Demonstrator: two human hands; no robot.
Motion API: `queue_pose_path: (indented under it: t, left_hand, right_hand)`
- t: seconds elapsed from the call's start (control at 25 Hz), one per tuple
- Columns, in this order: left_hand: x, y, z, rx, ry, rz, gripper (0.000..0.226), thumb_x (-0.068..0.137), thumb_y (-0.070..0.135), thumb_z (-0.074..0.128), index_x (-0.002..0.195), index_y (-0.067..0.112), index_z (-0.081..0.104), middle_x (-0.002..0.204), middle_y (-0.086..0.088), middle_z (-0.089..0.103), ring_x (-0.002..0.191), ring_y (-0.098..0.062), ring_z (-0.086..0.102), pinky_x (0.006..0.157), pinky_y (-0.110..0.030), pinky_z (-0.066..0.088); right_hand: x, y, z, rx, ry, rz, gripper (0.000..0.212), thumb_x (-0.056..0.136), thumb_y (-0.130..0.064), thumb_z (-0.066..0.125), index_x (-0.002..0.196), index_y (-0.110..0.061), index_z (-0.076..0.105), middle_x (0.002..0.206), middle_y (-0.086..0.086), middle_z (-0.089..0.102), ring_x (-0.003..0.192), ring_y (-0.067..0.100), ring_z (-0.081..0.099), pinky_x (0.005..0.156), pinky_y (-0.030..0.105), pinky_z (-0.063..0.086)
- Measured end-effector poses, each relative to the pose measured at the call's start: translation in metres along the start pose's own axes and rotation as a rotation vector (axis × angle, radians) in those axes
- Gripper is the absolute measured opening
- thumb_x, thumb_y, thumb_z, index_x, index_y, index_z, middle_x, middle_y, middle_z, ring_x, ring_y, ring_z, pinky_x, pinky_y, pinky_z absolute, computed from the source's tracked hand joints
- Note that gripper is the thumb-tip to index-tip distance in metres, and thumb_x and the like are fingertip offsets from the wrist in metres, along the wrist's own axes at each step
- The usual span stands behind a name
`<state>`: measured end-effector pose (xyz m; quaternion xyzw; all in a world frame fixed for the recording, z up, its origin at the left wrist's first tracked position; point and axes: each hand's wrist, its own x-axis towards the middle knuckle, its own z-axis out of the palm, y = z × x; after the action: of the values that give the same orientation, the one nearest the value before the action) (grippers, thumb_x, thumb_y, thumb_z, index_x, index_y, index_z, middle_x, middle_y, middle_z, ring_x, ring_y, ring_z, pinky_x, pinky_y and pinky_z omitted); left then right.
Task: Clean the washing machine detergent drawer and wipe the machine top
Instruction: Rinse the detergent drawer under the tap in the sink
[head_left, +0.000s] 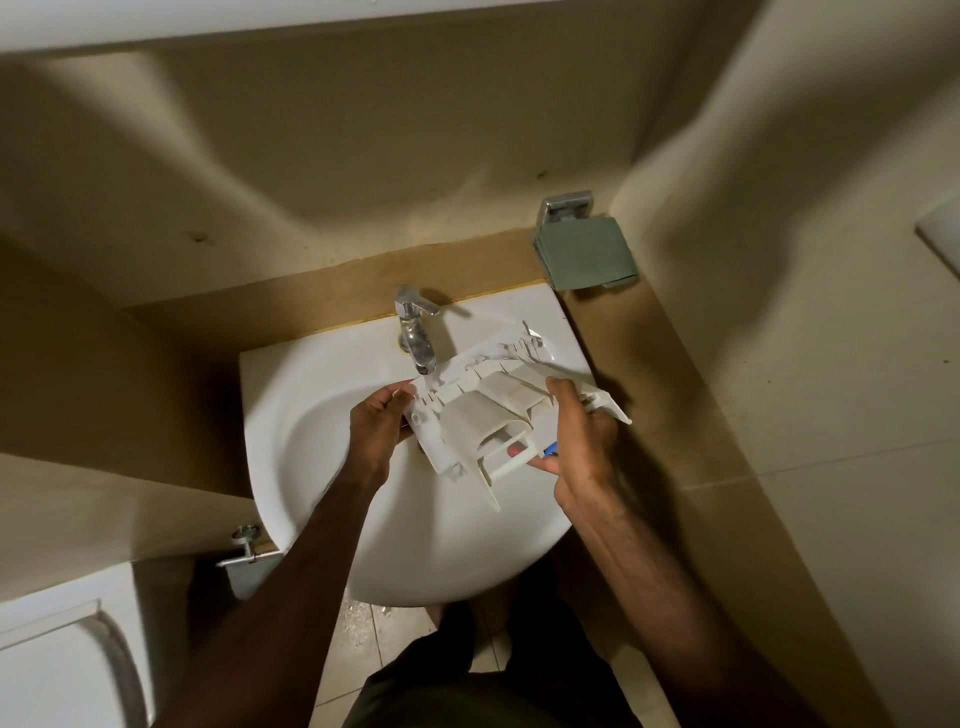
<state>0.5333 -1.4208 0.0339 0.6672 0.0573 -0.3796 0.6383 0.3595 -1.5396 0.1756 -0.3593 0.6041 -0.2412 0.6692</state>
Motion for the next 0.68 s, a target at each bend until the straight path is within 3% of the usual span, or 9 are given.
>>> queue_pose_path:
  t: [0.12,0.24,0.4,0.52,0.68]
  left_hand:
    - [-0.010,0.008,-0.009,-0.004,-0.047,-0.094,0.022,0.100,0.027,0.063,0.110,0.014,0.078,0.104,-0.012,0.078,0.096,-0.029,0.072,0.091,-0.044,0.057]
    - [-0.019,0.015,-0.026,0.137,-0.172,-0.196,0.052,0.100,0.058,0.053,0.117,0.014,0.076,0.112,-0.011,0.078,0.101,-0.026,0.072,0.094,-0.044,0.052]
    - [-0.026,0.030,-0.040,0.234,-0.363,-0.256,0.053,0.099,0.060,0.052,0.129,0.021,0.072,0.126,-0.010,0.074,0.118,-0.031,0.069,0.111,-0.048,0.046]
    - [-0.035,0.046,-0.044,0.132,-0.488,-0.356,0.056,0.098,0.060,0.056,0.136,0.020,0.068,0.135,-0.014,0.069,0.123,-0.036,0.066,0.114,-0.052,0.044]
    - [-0.045,0.048,-0.049,0.035,-0.494,-0.402,0.067,0.096,0.068,0.052,0.135,0.017,0.069,0.132,-0.018,0.069,0.114,-0.035,0.069,0.105,-0.048,0.051]
  right_hand:
    - [0.003,0.000,-0.011,-0.055,0.023,-0.008,0.011,0.094,-0.025,0.069,0.097,-0.015,0.066,0.099,0.009,0.073,0.086,0.027,0.071,0.045,0.031,0.058]
    - [0.003,0.006,-0.022,-0.120,0.000,-0.026,0.013,0.097,-0.026,0.063,0.094,-0.014,0.067,0.093,0.006,0.073,0.069,0.018,0.066,0.035,0.019,0.044]
    - [0.009,0.019,-0.021,-0.147,-0.106,0.029,0.013,0.098,-0.023,0.058,0.098,-0.014,0.067,0.083,0.002,0.066,0.064,0.014,0.058,0.036,0.015,0.040]
    - [0.019,0.029,-0.016,-0.248,-0.210,0.028,0.015,0.099,-0.025,0.055,0.094,-0.019,0.067,0.078,-0.003,0.061,0.068,0.014,0.054,0.051,0.022,0.043]
    - [0.035,0.043,-0.014,-0.298,-0.367,0.102,0.021,0.092,-0.034,0.058,0.087,-0.017,0.070,0.080,0.004,0.072,0.082,0.025,0.065,0.077,0.035,0.047]
